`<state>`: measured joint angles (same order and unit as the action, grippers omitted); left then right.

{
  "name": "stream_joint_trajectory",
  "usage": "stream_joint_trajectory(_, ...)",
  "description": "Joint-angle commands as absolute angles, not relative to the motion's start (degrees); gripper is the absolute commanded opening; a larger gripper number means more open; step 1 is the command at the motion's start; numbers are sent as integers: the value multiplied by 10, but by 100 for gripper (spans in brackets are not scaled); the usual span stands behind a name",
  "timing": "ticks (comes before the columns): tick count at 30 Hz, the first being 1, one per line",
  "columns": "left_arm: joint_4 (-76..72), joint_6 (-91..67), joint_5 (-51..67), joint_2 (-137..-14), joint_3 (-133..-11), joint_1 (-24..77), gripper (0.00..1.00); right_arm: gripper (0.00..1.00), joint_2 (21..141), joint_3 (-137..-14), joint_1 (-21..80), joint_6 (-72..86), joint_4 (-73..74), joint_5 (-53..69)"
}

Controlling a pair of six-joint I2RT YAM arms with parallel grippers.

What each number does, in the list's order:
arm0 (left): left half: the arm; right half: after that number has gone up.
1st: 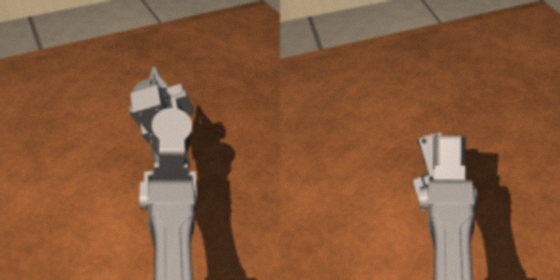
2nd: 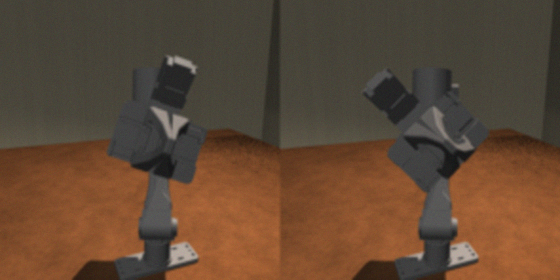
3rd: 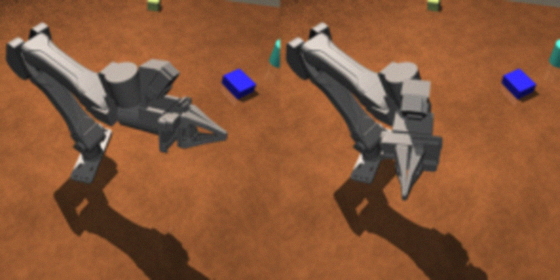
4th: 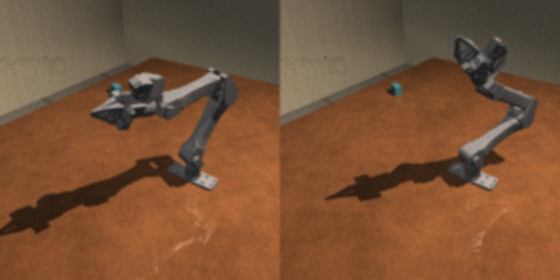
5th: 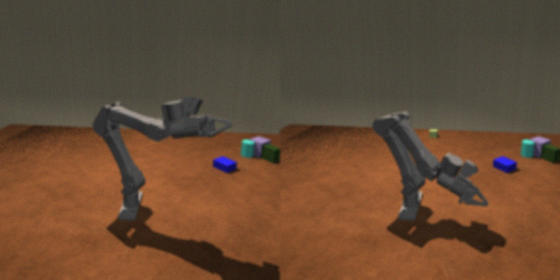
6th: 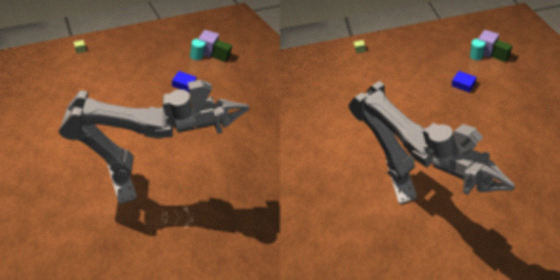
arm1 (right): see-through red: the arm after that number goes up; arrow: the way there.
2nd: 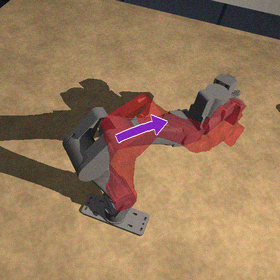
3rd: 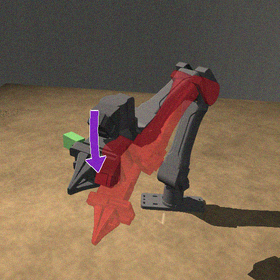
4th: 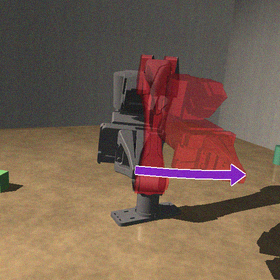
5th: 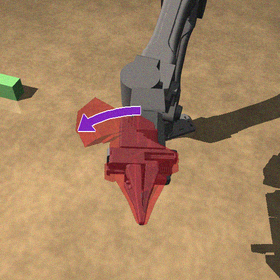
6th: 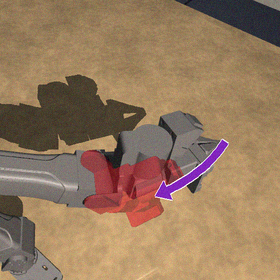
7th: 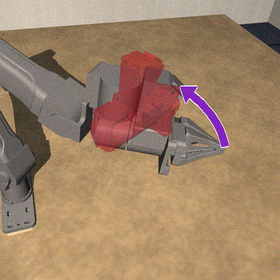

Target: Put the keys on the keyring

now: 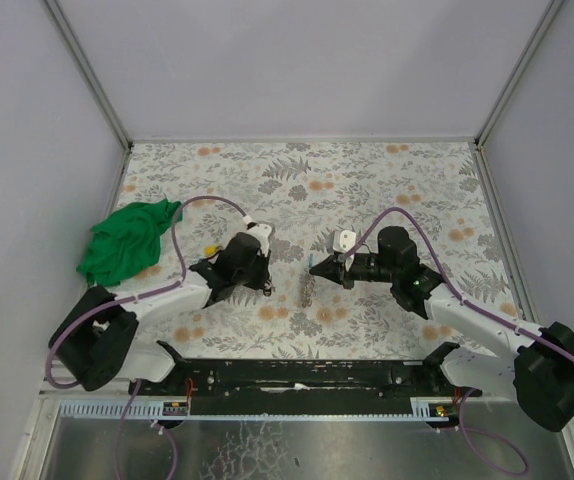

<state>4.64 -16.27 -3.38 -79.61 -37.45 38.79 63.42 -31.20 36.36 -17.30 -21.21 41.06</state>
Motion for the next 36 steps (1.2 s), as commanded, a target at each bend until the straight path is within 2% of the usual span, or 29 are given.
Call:
stream_joint_trajectory(1, -135, -111, 34, -728, -296, 384, 0, 0, 617, -319, 361, -167, -244, 415)
stream_joint_trajectory(6, -467, -99, 63, -619, -115, 383, 0, 0, 616, -318, 361, -165, -247, 415)
stream_joint_trajectory(9, -633, -79, 30, -610, -46, 383, 0, 0, 612, -316, 361, -165, -251, 414)
stream_joint_trajectory(16, -629, -51, 57, -699, -117, 383, 0, 0, 608, -312, 362, -163, -254, 413)
stream_joint_trajectory(26, -798, -70, 40, -887, -114, 390, 0, 0, 607, -311, 362, -166, -255, 412)
stream_joint_trajectory(36, -793, -62, -54, -863, -43, 467, 2, 0, 611, -312, 361, -165, -256, 417)
